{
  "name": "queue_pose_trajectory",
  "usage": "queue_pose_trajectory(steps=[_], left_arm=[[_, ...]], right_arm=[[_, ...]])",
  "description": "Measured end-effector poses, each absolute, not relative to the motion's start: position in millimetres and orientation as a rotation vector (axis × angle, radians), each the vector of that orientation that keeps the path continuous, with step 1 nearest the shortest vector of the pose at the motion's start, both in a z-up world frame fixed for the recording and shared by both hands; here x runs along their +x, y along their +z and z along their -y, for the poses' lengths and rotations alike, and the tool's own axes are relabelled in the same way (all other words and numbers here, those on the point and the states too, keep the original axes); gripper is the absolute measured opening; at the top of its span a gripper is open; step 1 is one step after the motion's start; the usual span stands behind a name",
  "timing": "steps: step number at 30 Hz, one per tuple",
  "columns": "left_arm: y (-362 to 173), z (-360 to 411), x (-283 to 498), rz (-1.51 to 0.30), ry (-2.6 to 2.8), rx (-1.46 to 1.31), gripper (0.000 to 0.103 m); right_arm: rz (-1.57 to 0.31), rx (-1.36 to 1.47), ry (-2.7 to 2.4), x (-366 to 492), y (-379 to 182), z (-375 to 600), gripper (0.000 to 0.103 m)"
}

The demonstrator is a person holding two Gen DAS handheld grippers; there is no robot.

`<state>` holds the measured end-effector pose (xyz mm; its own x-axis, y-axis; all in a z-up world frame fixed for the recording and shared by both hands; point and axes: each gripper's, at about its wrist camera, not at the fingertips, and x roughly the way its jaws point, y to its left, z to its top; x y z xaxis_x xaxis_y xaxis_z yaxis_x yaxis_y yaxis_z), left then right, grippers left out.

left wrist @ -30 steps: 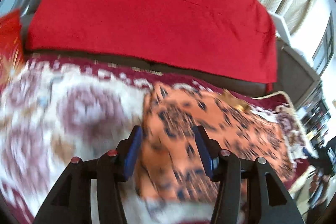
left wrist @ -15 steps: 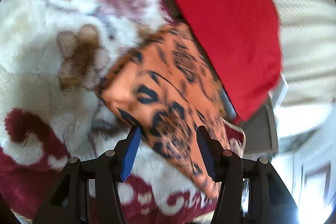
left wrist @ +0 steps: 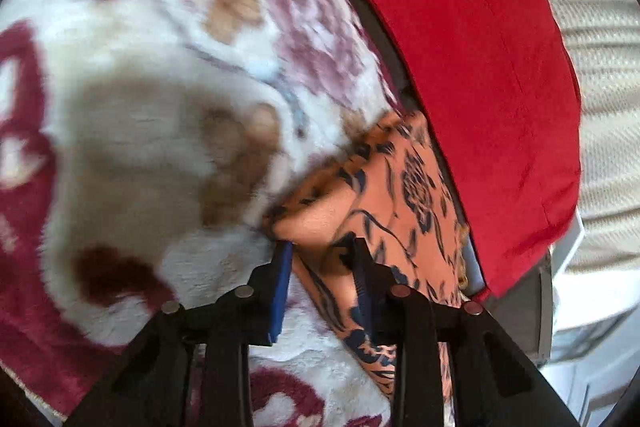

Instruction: Fold small clothes

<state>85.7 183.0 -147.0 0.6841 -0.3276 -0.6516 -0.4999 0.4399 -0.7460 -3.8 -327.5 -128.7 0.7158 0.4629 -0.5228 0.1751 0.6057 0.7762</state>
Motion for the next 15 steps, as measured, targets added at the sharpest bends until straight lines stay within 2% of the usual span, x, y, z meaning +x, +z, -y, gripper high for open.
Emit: queue_pose_trajectory(steps=[1, 5, 8, 9, 10, 11, 12, 13, 15], left_arm=[[-150, -186, 85, -0.85, 0.161, -1.144, 0.061], [-150, -193, 76, -0.834, 0.175, -1.147, 0.066], [-146, -185, 87, -0.849, 0.144, -1.132, 0.083], [-145, -182, 91, -0.857, 0.135, -1.122, 0.084], [-146, -180, 95, -0.86, 0.132, -1.111, 0.081], [-145, -179, 99, -0.855, 0.115, -1.101, 0.072], [-143, -178, 102, -0.86, 0.097, -1.074, 0.023], [-141, -177, 105, -0.884, 0.086, -1.032, 0.012], [-134, -178, 104, -0.849, 0.087, -1.018, 0.012]], right_arm=[[-0.78, 0.93, 0.187, -5, -129, 328, 0.078], [-0.773, 0.942, 0.185, -9, -129, 332, 0.078], [-0.773, 0.943, 0.2, -9, -127, 328, 0.078], [-0.774, 0.942, 0.204, -9, -127, 326, 0.078], [-0.776, 0.943, 0.207, -9, -128, 324, 0.078], [-0.777, 0.945, 0.207, -9, -128, 322, 0.078], [-0.779, 0.949, 0.209, -9, -128, 322, 0.078], [-0.779, 0.958, 0.206, -10, -129, 319, 0.078], [-0.777, 0.975, 0.19, -11, -132, 321, 0.078]])
